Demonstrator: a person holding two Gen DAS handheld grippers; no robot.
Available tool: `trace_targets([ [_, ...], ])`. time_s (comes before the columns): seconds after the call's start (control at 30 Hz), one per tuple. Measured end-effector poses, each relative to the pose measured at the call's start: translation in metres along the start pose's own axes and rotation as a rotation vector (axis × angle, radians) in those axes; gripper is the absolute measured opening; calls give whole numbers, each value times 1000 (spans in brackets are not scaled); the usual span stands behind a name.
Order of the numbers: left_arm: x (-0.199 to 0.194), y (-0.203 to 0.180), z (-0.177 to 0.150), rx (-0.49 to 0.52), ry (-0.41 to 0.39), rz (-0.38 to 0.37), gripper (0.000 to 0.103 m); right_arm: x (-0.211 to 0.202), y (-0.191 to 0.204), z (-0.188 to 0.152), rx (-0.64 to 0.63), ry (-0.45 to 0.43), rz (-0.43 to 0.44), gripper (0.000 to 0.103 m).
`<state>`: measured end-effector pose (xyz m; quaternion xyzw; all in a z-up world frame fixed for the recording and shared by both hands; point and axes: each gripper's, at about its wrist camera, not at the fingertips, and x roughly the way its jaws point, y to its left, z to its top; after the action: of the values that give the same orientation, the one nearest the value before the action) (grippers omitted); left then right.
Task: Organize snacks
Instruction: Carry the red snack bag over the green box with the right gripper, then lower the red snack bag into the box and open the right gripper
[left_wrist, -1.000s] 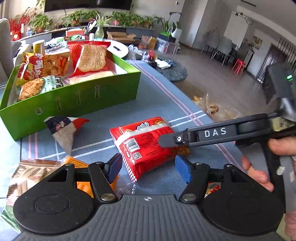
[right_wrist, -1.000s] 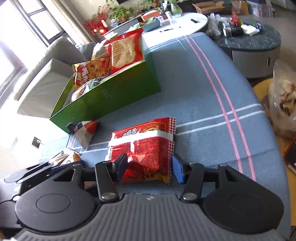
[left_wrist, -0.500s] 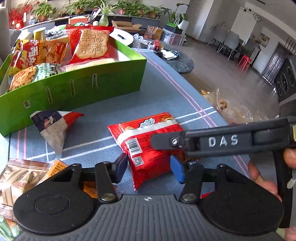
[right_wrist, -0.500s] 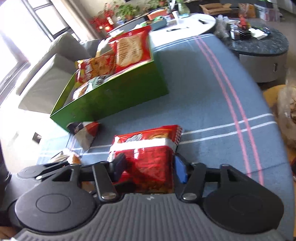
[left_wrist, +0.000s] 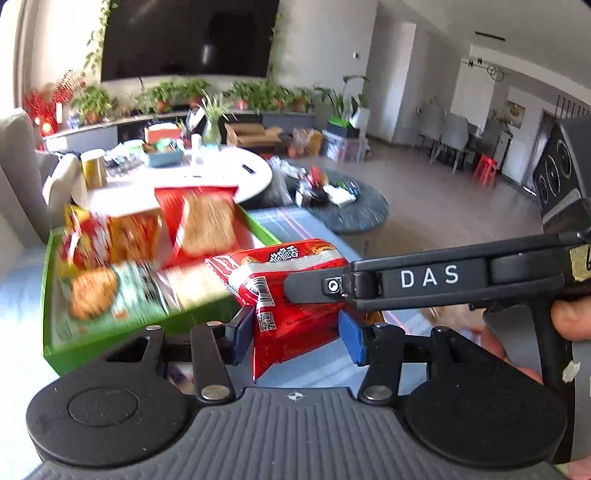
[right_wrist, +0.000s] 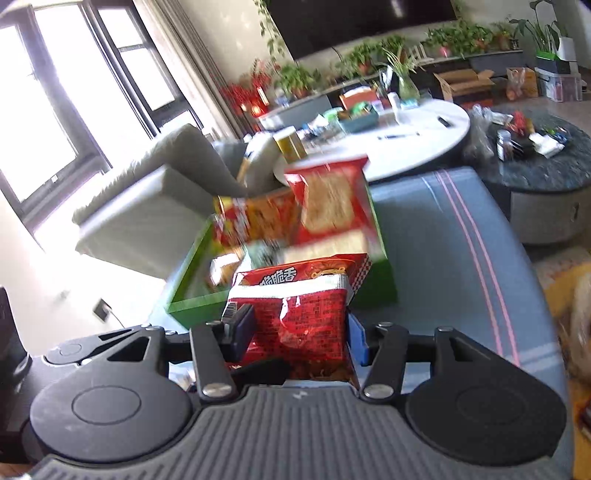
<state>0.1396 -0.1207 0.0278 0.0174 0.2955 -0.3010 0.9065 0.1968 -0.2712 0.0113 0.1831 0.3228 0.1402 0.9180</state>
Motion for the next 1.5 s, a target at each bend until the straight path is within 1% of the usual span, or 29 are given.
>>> trace_targets([
  [0.1, 4, 11, 19, -34, -13, 17, 47, 10, 5, 18, -11, -17, 11, 88],
  [0.27, 19, 18, 33, 3, -14, 53, 47, 27, 6, 37, -21, -27, 4, 88],
  [0.53, 53, 43, 39, -45, 18, 50, 47, 59, -4, 46, -17, -6, -26, 88],
  [0.8, 83, 59, 38, -67, 49, 47, 47, 87, -20, 55, 8, 14, -20, 88],
  [0.93, 96, 67, 32, -90, 91, 31, 47, 100, -22, 49, -11, 52, -37, 88],
  [1.0, 100, 67, 28, -92, 118, 29, 47, 104, -23, 45, -22, 67, -69, 88],
  [1.07, 101, 66, 25, -88, 120, 34, 52, 102, -21, 42, -48, 54, -112, 88],
  [1.13, 98, 65, 23, -84, 109, 39, 58, 97, -19, 41, -72, 33, -138, 88],
  [1.17, 95, 65, 23, -87, 104, 38, 59, 94, -19, 41, -77, 23, -144, 88],
  [1.33, 75, 69, 26, -119, 75, 42, 60, 78, -18, 39, -72, 1, -142, 88],
  [1.5, 49, 71, 26, -96, 45, 72, 62, 62, -12, 35, -47, -17, -138, 88],
])
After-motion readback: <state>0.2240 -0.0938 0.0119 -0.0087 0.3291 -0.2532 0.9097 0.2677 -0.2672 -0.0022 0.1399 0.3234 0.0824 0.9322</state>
